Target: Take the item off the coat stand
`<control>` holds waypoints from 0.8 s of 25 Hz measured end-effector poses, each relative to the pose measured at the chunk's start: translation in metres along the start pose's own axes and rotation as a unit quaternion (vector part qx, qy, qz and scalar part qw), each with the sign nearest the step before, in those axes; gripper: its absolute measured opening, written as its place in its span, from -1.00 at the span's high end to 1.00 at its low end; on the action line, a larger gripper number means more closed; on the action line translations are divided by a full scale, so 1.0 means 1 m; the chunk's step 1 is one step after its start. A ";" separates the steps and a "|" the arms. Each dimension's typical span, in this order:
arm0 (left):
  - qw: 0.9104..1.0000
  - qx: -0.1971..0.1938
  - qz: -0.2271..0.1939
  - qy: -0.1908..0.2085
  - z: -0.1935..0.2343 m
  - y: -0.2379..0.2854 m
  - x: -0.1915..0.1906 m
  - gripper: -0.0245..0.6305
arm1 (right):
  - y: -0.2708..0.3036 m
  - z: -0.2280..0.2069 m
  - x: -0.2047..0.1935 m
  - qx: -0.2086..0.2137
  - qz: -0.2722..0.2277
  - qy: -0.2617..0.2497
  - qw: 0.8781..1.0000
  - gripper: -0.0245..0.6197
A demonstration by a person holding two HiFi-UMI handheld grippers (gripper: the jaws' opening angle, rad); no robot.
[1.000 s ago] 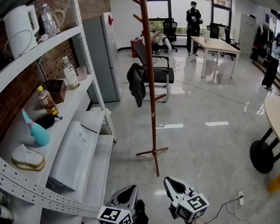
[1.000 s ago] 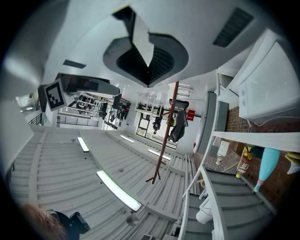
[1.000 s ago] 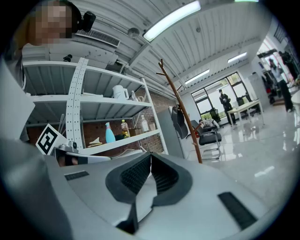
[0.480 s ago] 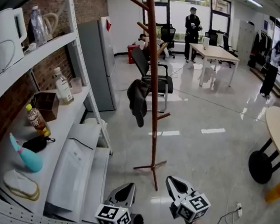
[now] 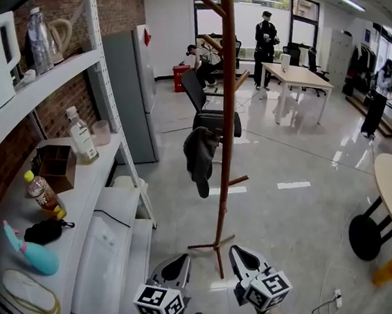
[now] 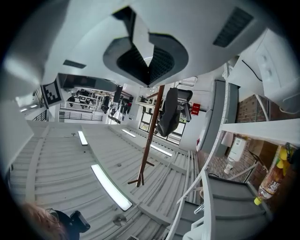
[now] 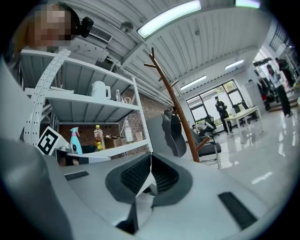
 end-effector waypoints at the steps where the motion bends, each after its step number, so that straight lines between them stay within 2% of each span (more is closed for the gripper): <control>1: 1.000 -0.001 0.000 -0.002 0.006 0.004 0.003 0.91 | 0.006 -0.001 0.002 -0.003 0.000 -0.001 1.000 0.90; 13: 1.000 -0.010 0.002 0.005 0.047 0.023 0.015 0.91 | 0.049 -0.009 0.004 -0.030 0.002 0.004 1.000 0.90; 20: 1.000 -0.001 -0.004 0.011 0.053 0.044 0.029 0.91 | 0.066 -0.030 0.027 -0.032 -0.003 -0.010 0.999 0.90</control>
Point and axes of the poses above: the fingertips, and each gripper's own axes: y forward along the fingers, z to its left, x out of its top, the point moved 5 cm from there along -y, backward along the fingers, and after that the axes turned 11 degrees about z, right-handed, at the moved point
